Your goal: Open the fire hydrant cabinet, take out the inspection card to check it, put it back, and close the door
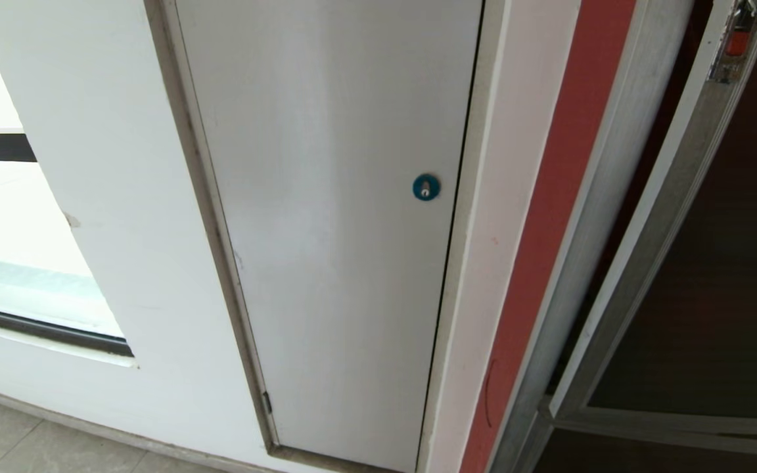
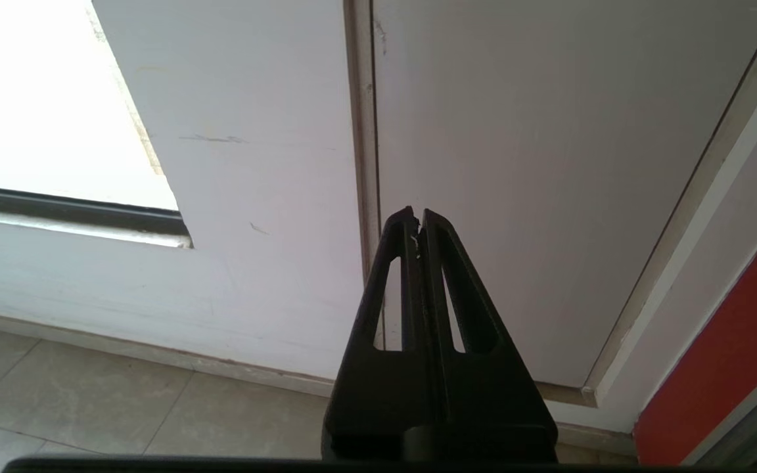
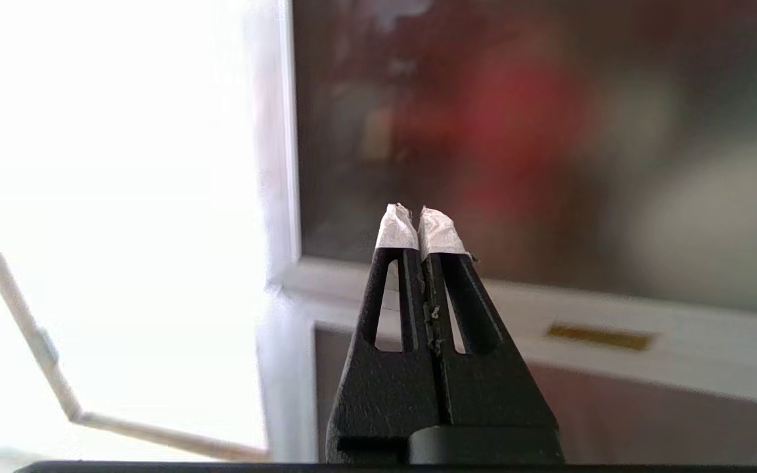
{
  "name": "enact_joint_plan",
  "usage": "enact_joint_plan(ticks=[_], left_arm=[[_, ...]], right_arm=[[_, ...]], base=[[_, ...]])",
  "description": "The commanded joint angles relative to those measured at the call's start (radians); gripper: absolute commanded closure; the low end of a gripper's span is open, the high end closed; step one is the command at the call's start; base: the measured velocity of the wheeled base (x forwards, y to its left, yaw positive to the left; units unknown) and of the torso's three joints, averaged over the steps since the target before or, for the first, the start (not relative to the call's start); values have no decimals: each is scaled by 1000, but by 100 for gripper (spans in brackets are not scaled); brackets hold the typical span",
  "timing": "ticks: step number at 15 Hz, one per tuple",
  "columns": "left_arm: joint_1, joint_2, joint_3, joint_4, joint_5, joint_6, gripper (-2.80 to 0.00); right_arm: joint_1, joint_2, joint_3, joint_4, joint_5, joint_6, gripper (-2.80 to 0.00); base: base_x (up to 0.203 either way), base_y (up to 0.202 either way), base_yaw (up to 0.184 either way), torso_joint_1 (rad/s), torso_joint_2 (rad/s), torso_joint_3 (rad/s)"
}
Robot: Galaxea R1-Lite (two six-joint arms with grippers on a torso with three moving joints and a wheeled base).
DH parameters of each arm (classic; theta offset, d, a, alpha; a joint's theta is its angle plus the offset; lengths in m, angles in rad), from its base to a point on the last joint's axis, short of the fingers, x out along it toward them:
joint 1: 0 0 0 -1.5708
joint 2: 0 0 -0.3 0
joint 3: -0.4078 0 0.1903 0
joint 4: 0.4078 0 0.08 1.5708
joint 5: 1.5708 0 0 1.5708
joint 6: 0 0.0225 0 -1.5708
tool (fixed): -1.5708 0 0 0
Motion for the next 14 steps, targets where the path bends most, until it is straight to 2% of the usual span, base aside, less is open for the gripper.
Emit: enact_joint_plan(ticks=[1,4,6,14], left_arm=[[0,1,6,0,0,0,0],[0,1,6,-2,0,0,0],[0,1,6,0,0,0,0],[0,1,6,-1,0,0,0]], right_arm=[[0,-5,88,-30,10,-6,0],[0,-5,93,-5,16,-12,0],[0,-5,86,63,28,-4,0],[0,-5,87,54,28,12,0]], base=[[0,0,0,0,0,0],[0,0,0,0,0,0],[0,0,0,0,0,0],[0,0,0,0,0,0]])
